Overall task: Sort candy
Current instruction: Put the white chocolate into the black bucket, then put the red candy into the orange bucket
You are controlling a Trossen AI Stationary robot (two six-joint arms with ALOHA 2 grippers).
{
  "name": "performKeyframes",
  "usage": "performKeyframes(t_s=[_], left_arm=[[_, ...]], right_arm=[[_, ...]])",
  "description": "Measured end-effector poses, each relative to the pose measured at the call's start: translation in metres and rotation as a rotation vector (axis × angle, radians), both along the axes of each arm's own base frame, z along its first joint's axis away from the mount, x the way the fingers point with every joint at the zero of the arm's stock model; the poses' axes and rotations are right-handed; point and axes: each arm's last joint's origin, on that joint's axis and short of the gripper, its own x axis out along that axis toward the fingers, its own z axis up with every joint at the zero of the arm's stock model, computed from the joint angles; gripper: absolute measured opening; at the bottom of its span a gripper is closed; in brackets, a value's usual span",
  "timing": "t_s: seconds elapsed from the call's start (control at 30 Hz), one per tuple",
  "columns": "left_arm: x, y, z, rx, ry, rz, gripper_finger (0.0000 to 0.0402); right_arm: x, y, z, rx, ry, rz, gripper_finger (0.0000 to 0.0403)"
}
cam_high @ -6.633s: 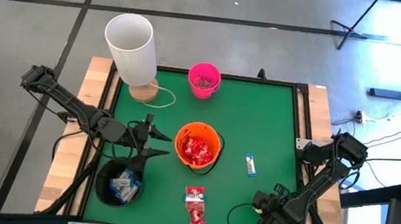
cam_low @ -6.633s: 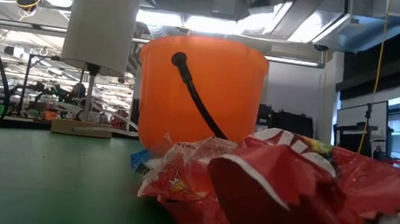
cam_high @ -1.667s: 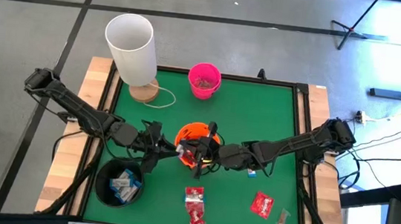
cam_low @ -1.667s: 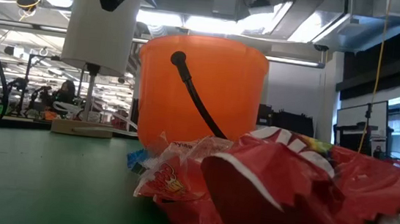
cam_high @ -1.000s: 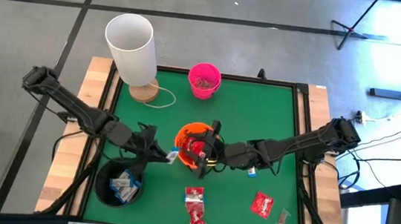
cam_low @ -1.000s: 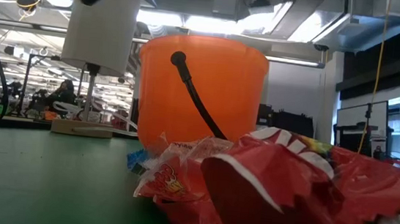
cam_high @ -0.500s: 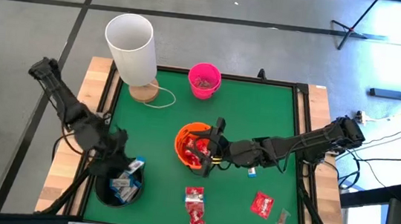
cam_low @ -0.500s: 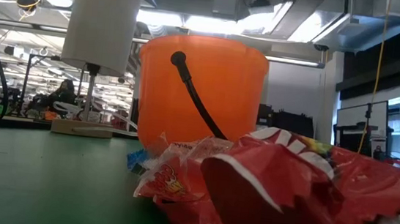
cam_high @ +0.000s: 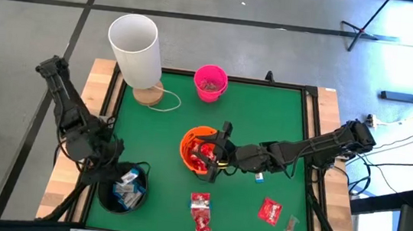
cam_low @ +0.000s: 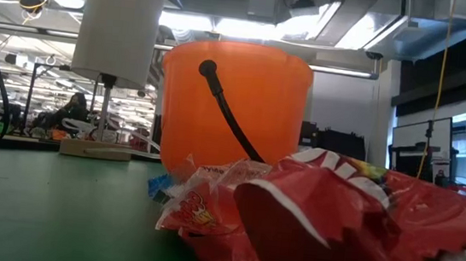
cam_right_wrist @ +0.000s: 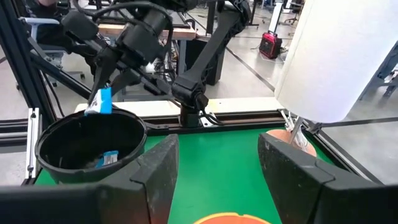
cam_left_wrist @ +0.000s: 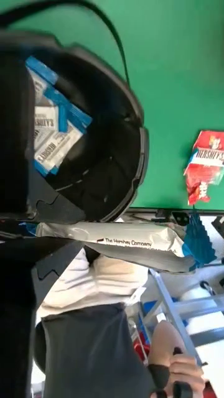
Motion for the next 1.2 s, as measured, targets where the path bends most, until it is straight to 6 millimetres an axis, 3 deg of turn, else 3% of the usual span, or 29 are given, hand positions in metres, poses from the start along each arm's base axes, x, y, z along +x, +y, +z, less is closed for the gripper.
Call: performKeyframes(t_s=[0.33,0.53,0.77,1.0,1.2], left_arm=[[0.005,-0.003,0.050,0.164,0.076,0.050,0.0010],[0.024,-0.030,0.031,0.264,0.215,-0.004,0.0014],[0.038,-0.050,0.010,0.343,0.300,-0.057,0.0065],[0.040,-0.052,0.006,0.376,0.307,-0.075,0.0127],[0.043,-0.042,0.014,0.347,0.263,0.009,0.0134]], right_arm=[[0.000,0.000,0.000,0.001,-0.001,0.000,0.0216],[0.000,0.000,0.000,0.000,0.000,0.000,0.0216],[0.000,0.000,0.000,0.000,0.000,0.000,0.0216],[-0.001,0.000,-0.004,-0.013,0.036,0.001,0.0216],[-0.009,0.003,-0.012,-0.084,0.163,0.025,0.0216]])
